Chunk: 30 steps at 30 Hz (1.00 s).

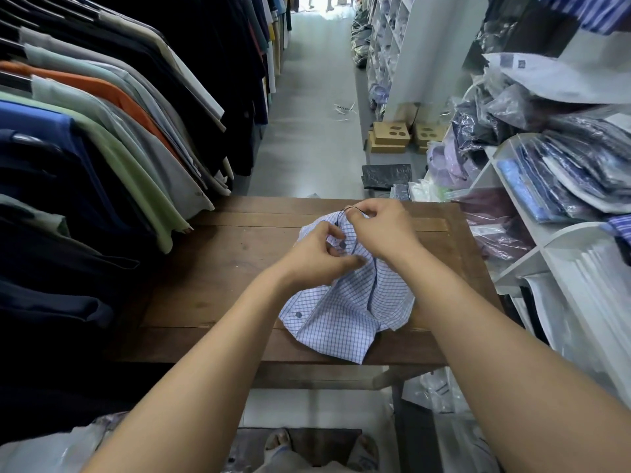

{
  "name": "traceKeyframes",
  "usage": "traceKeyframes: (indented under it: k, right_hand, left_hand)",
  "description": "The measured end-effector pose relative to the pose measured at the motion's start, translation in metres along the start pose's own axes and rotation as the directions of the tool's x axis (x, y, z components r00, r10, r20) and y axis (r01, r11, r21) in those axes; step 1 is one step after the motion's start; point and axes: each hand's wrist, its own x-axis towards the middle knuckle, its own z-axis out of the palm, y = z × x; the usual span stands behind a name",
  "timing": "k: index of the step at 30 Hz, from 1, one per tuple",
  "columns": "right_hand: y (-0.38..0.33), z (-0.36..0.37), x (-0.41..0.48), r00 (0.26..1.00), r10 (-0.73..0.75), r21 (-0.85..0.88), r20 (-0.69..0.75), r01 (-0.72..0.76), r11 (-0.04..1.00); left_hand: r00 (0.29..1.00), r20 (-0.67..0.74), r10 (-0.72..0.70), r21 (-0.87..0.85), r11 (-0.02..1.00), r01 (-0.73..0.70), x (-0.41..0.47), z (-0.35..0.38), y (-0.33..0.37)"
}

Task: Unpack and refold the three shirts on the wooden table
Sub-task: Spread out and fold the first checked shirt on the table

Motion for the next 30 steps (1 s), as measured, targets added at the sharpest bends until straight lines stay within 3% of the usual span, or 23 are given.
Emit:
traceKeyframes:
  k: [4, 11, 13, 16, 19, 22, 26, 28, 30]
  right_hand:
    - [-0.009, 0.006, -0.004, 0.997, 0.052, 0.045, 0.050, -0.055, 0.998]
    - [-0.014, 0.014, -0.014, 0.993, 0.046, 0.085, 0.111, -0.055, 0.995]
    - [-0.014, 0.009, -0.013, 0.991, 0.029, 0.142, 0.127, -0.047, 0.989]
    - [-0.003, 0.000, -0.005, 0.995, 0.098, 0.273, -0.011, -0.091, 0.958]
    - [0.024, -0.010, -0.003, 0.966, 0.241, 0.218, -0.094, -0.217, 0.952]
    - [0.051, -0.016, -0.010, 0.943, 0.322, 0.141, 0.082, -0.331, 0.933]
    - [0.067, -0.011, -0.024, 0.853, 0.339, 0.052, 0.397, -0.389, 0.920]
    - [0.066, -0.008, -0.029, 0.840, 0.287, 0.035, 0.461, -0.340, 0.940]
    - [0.067, -0.006, -0.033, 0.868, 0.155, 0.047, 0.471, -0.201, 0.979]
  left_hand:
    - [0.998, 0.058, 0.030, -0.044, 0.999, -0.028, 0.007, 0.013, -0.002]
    - [0.956, -0.267, 0.123, 0.139, 0.986, -0.088, 0.029, 0.021, -0.018]
    - [0.944, -0.305, 0.128, 0.087, 0.990, -0.107, 0.026, 0.017, -0.015]
    - [0.950, -0.299, 0.087, -0.079, 0.990, -0.116, 0.021, 0.010, -0.009]
    - [0.964, -0.261, -0.054, -0.297, 0.955, -0.027, 0.016, -0.001, 0.000]
    - [0.959, -0.233, -0.163, -0.533, 0.846, 0.015, 0.010, -0.010, 0.009]
    - [0.976, -0.133, -0.174, -0.666, 0.745, 0.042, 0.004, -0.014, 0.015]
    - [0.985, -0.045, -0.166, -0.727, 0.682, 0.082, 0.002, -0.018, 0.013]
    - [0.993, 0.059, -0.102, -0.773, 0.625, 0.110, 0.003, -0.024, 0.008]
